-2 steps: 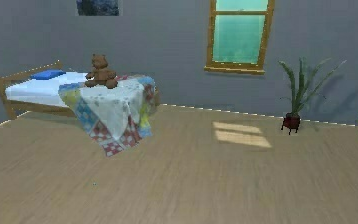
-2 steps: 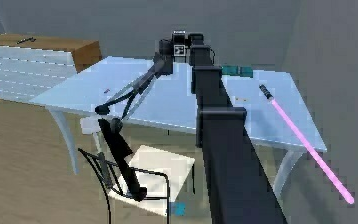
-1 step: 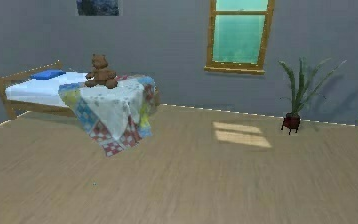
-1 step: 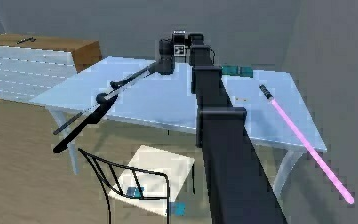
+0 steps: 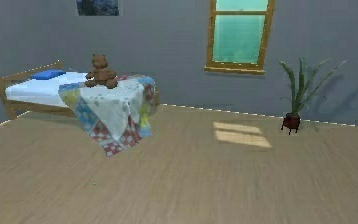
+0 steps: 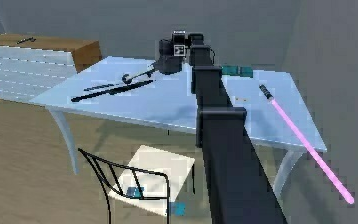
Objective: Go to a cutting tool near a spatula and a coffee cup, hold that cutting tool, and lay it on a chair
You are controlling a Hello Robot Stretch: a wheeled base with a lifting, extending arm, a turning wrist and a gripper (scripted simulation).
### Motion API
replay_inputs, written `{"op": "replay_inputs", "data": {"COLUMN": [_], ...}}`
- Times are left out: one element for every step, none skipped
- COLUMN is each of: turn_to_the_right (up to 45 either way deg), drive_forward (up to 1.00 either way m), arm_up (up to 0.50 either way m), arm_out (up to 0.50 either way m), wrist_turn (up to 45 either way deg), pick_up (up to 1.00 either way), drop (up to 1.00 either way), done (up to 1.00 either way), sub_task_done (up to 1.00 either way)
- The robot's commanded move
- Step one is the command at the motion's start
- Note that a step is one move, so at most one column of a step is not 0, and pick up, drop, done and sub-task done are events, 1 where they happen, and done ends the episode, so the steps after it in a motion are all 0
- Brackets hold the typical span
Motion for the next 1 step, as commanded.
{"op": "replay_inputs", "data": {"turn_to_the_right": [0.0], "drive_forward": [0.0], "arm_up": [0.0], "arm_out": [0.0], "wrist_turn": [12.0], "pick_up": [0.0], "drop": [0.0], "done": [0.0], "sub_task_done": [0.0]}}
